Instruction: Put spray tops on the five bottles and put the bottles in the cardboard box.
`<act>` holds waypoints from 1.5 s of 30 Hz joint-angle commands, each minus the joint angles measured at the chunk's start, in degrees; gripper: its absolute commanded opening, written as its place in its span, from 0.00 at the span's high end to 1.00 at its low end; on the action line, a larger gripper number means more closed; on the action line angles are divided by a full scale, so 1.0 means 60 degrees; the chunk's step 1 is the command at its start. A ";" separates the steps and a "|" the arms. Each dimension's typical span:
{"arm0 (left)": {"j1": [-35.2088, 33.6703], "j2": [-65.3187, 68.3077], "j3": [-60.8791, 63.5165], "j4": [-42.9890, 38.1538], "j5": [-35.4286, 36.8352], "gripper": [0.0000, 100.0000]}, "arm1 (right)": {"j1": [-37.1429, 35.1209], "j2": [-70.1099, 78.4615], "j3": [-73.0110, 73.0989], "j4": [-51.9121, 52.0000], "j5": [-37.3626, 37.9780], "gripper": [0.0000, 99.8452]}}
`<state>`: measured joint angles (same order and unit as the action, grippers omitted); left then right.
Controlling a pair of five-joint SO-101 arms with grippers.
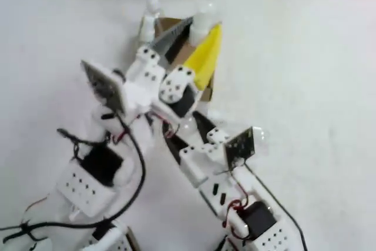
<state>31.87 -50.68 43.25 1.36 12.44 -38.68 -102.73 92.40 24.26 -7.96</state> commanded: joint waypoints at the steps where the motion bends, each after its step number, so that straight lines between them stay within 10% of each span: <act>1: 0.0022 -0.1209 0.0322 -0.0220 0.0176 0.98 | 0.0007 -0.0081 -0.0132 -0.0183 0.0088 0.98; 45: -0.0462 -0.1209 0.1919 -0.1568 0.0967 0.98 | -0.0007 -0.0081 -0.0029 -0.0125 0.0029 0.98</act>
<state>29.41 -56.66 54.51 -6.37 17.71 -38.86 -102.73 92.75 24.26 -7.96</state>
